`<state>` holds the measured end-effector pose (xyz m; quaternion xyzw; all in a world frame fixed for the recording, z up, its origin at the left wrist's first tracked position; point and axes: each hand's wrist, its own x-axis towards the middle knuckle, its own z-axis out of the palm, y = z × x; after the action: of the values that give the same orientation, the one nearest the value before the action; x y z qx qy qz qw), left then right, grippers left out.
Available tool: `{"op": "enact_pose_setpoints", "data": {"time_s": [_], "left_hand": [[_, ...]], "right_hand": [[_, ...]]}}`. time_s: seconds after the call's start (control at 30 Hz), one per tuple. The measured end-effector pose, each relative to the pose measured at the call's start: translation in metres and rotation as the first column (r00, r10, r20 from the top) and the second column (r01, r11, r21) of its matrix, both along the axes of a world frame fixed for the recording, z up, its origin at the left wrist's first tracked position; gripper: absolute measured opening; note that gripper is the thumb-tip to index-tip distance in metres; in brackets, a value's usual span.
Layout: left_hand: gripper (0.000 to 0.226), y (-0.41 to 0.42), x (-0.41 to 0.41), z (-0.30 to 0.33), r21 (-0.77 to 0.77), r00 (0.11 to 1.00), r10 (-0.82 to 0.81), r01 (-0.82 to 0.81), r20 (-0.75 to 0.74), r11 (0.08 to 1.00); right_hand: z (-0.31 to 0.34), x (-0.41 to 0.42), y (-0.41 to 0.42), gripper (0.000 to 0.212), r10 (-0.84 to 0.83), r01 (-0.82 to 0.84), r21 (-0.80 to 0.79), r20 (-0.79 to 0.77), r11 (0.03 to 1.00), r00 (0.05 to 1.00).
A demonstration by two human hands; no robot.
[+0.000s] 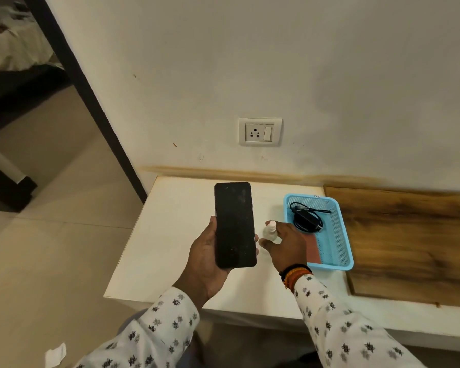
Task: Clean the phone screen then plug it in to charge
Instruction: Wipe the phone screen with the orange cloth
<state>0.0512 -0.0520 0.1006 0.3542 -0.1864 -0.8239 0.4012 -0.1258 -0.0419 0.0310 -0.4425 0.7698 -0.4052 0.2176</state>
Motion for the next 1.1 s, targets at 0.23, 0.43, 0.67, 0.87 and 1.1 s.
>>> {"op": "enact_pose_setpoints", "data": {"time_s": [0.23, 0.43, 0.67, 0.87, 1.1], "left_hand": [[0.057, 0.002, -0.003, -0.002, -0.024, 1.0, -0.018, 0.018, -0.007, 1.0], [0.058, 0.002, -0.005, 0.004, -0.035, 0.998, -0.05, 0.049, -0.049, 0.998], [0.057, 0.0, -0.007, 0.003, -0.046, 0.998, -0.053, 0.051, -0.029, 0.998], [0.057, -0.003, -0.007, 0.001, -0.059, 0.998, -0.07, 0.071, 0.007, 0.996], [0.059, -0.003, -0.011, 0.004, -0.068, 0.996, -0.093, 0.092, 0.0, 0.993]], "right_hand": [[0.008, -0.017, 0.012, 0.059, 0.025, -0.025, -0.006, 0.05, 1.0, 0.998], [0.008, -0.073, 0.019, 0.024, -0.31, 0.337, 0.121, -0.197, 0.934, 0.93], [-0.005, -0.095, 0.009, 0.023, 0.093, 0.177, 0.549, -0.428, 0.817, 0.899], [0.0, -0.091, 0.0, 0.033, 0.017, 0.208, 0.579, -0.358, 0.788, 0.934], [0.004, -0.086, 0.0, 0.041, -0.097, 0.262, 0.613, -0.289, 0.745, 0.953]]}}
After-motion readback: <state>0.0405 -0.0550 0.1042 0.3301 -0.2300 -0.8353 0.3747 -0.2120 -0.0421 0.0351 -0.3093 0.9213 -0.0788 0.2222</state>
